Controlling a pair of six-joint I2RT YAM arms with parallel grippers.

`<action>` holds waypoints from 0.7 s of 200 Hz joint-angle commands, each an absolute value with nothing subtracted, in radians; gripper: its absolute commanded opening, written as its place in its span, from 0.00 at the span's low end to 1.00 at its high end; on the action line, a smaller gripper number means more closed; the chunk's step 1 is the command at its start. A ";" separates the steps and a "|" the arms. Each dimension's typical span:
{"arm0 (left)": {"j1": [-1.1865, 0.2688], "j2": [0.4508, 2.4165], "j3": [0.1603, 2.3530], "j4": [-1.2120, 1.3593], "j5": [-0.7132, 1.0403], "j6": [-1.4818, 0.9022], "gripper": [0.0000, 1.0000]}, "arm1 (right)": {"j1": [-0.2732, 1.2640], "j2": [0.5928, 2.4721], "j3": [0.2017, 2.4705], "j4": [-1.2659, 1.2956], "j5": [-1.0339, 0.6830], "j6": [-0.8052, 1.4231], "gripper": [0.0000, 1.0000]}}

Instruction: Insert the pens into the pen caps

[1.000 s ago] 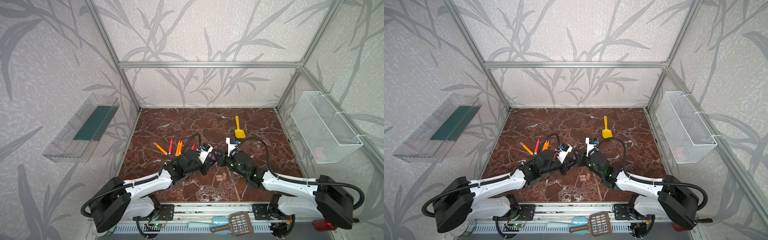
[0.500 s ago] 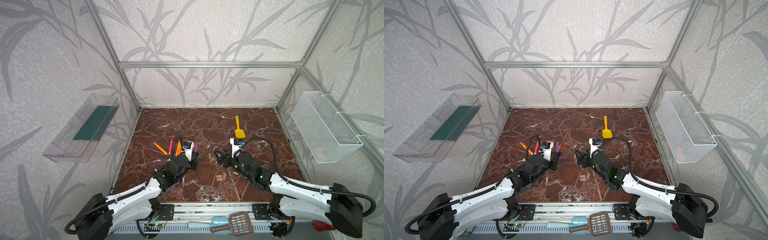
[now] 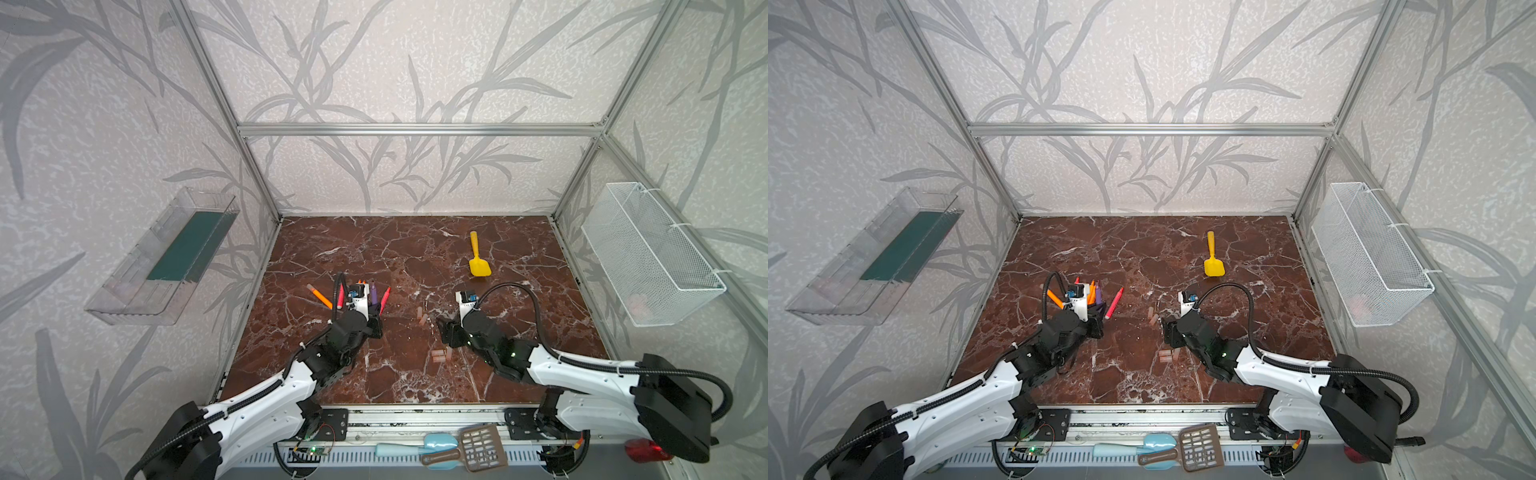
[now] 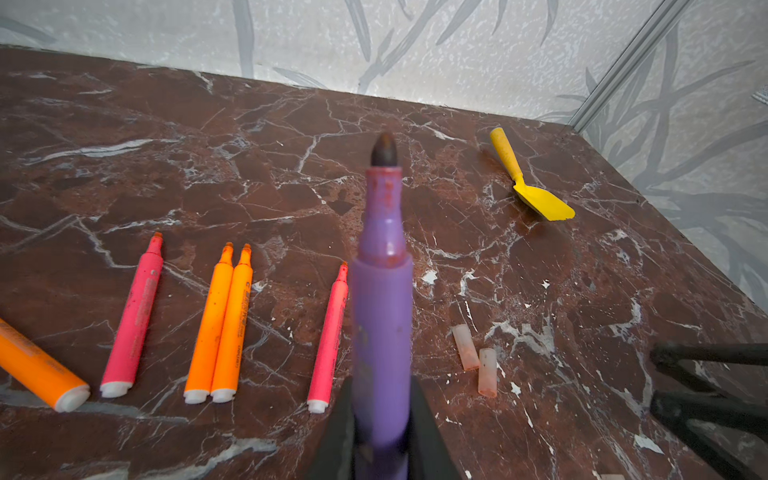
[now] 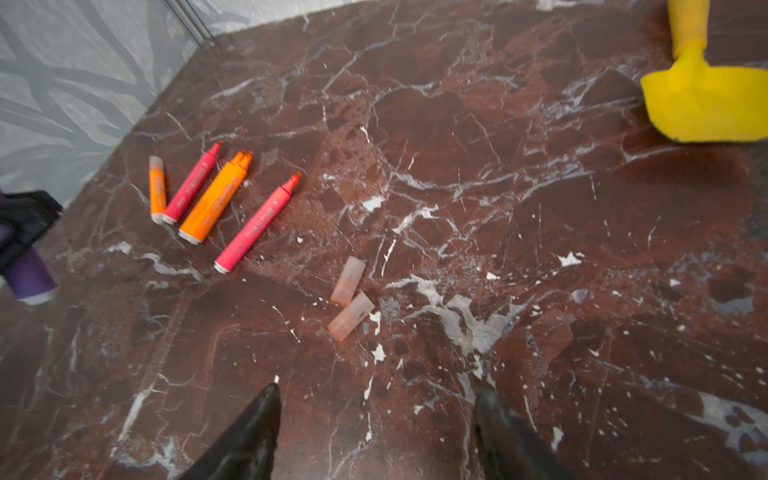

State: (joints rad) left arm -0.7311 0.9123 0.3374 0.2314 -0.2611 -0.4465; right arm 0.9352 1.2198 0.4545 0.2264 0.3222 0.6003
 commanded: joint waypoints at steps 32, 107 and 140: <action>-0.728 0.931 0.345 0.245 -0.222 -0.458 0.00 | 0.940 1.380 0.564 0.178 0.240 0.599 0.67; -0.727 0.931 0.347 0.231 -0.231 -0.445 0.00 | 0.942 1.583 0.705 0.145 0.155 0.594 0.61; -0.727 0.940 0.352 0.233 -0.229 -0.444 0.00 | 0.954 1.649 0.764 0.114 0.143 0.592 0.57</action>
State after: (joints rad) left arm -0.7307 0.9340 0.3374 0.2245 -0.2249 -0.4454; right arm 0.9409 1.6123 0.7177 0.1551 0.1635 0.5999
